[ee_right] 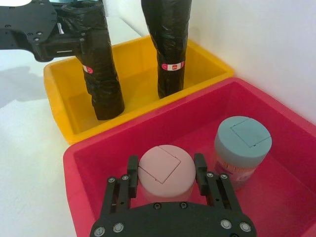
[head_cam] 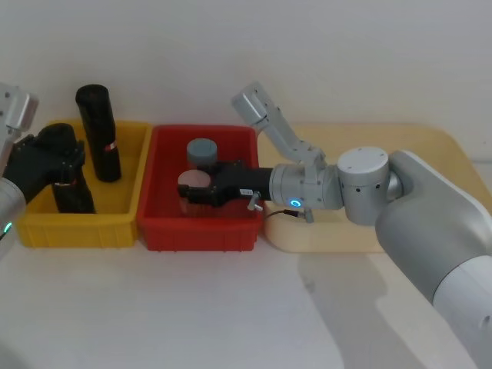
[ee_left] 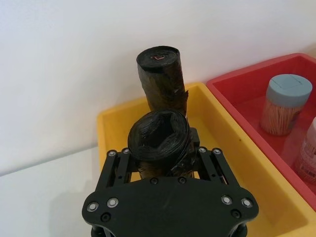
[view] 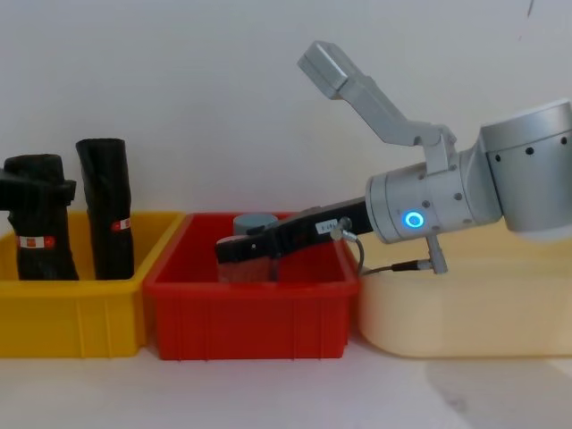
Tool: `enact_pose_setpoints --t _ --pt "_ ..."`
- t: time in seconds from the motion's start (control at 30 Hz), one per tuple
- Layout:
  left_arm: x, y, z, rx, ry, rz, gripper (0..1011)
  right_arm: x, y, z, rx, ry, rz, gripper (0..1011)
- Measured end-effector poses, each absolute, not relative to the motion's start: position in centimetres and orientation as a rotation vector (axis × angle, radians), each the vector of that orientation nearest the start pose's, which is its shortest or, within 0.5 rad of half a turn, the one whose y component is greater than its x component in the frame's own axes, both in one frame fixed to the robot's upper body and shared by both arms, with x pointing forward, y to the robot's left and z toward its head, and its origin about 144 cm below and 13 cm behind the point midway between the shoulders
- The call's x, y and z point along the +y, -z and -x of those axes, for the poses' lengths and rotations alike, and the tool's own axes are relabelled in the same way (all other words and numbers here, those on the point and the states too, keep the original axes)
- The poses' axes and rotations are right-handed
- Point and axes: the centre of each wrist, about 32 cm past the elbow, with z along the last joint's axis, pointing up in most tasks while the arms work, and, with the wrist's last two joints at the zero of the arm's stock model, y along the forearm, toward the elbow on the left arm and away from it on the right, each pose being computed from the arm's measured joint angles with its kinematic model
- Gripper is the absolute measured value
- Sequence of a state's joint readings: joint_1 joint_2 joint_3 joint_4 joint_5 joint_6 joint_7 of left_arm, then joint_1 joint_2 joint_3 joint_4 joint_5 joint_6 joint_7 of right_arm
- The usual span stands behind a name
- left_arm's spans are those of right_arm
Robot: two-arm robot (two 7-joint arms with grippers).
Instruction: Pick up the garbage bag with the one hand and transfer it to the other hand.
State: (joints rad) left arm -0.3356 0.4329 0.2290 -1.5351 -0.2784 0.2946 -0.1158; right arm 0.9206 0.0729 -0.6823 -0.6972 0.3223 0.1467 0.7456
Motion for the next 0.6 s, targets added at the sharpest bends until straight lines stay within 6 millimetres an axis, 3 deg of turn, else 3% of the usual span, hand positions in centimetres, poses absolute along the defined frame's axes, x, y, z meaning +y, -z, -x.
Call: enact_pose_setpoints --t 0.6 --pt "29.06 -124.81 -53.6 -0.094 -1.305 -0.223 419 -13.63 -123.62 -66.47 0.054 0.472 0.336 658"
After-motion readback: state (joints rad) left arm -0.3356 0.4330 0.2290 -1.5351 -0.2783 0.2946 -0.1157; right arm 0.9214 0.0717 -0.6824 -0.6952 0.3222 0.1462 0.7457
